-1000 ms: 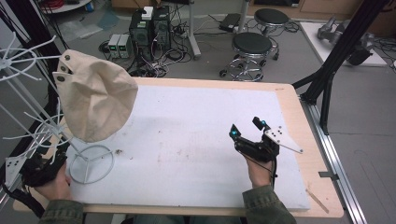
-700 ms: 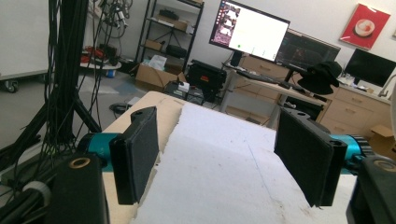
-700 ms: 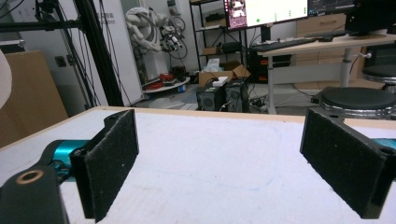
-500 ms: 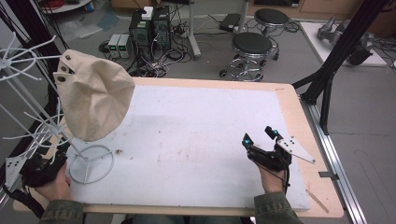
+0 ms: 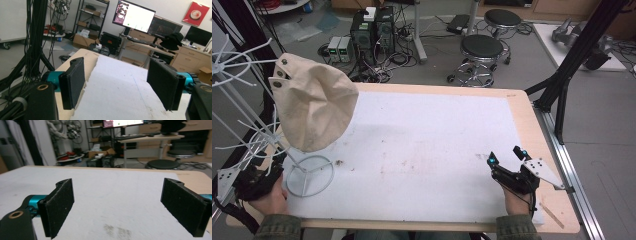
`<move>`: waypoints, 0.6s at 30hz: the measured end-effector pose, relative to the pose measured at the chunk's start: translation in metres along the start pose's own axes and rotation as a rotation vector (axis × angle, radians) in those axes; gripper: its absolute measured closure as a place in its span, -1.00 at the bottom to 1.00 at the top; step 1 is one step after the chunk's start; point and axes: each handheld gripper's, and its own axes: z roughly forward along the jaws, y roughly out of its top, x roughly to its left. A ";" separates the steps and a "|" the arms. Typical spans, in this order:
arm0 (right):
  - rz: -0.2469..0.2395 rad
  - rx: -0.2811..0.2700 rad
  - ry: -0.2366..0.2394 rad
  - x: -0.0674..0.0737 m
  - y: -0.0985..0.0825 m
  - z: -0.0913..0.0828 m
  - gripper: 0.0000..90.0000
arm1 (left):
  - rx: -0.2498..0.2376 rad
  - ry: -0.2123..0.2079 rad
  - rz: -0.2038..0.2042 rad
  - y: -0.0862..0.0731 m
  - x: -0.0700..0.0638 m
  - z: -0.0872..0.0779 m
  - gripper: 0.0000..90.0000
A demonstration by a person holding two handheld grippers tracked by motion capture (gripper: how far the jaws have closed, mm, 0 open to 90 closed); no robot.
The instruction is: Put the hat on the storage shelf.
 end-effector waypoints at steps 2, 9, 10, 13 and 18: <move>0.001 -0.002 -0.052 -0.001 -0.004 -0.002 -0.76 | 0.002 -0.001 -0.002 0.000 -0.001 0.000 -0.32; -0.012 0.023 -0.151 -0.002 -0.008 -0.003 -0.76 | 0.002 0.000 -0.001 0.000 0.000 0.000 -0.32; -0.011 0.050 -0.155 -0.002 -0.010 -0.001 -0.76 | 0.002 0.001 -0.001 0.000 0.000 0.000 -0.32; 0.044 0.093 -0.132 -0.006 -0.013 0.003 -0.76 | -0.002 0.003 -0.005 0.000 0.001 0.000 -0.32; 0.034 0.077 -0.139 -0.006 -0.012 0.002 -0.76 | -0.002 0.002 -0.004 0.001 0.002 0.000 -0.32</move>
